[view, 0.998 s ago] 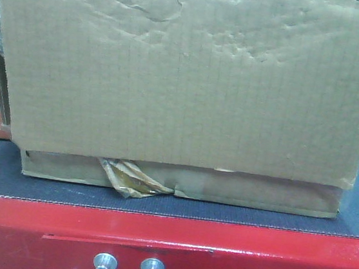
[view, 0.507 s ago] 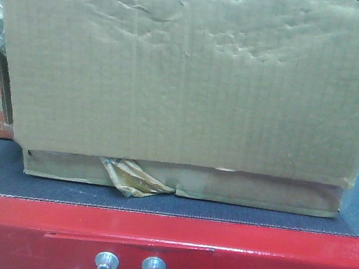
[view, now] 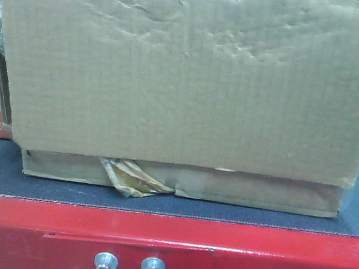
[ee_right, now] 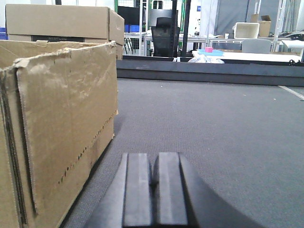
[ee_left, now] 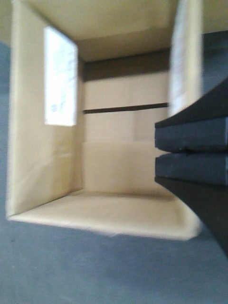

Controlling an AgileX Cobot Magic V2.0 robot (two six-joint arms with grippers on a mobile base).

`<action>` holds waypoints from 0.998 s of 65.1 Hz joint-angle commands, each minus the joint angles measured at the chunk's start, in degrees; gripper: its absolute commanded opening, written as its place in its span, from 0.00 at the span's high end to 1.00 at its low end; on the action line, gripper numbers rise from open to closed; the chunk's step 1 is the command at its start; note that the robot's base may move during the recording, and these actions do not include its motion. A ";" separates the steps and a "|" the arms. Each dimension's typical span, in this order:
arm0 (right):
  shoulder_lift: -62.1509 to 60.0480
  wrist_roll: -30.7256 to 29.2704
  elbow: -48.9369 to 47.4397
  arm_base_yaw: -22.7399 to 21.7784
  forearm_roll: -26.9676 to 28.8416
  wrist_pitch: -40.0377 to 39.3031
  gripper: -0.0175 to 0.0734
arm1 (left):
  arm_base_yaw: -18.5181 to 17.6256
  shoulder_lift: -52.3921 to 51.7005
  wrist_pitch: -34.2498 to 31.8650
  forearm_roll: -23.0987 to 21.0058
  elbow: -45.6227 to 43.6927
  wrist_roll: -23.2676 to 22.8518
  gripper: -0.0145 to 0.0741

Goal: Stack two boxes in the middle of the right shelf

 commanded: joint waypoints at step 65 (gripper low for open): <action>-0.04 -0.25 -0.15 -0.26 -0.20 -1.17 0.99 | 5.91 25.41 6.68 -2.58 -15.88 9.39 0.78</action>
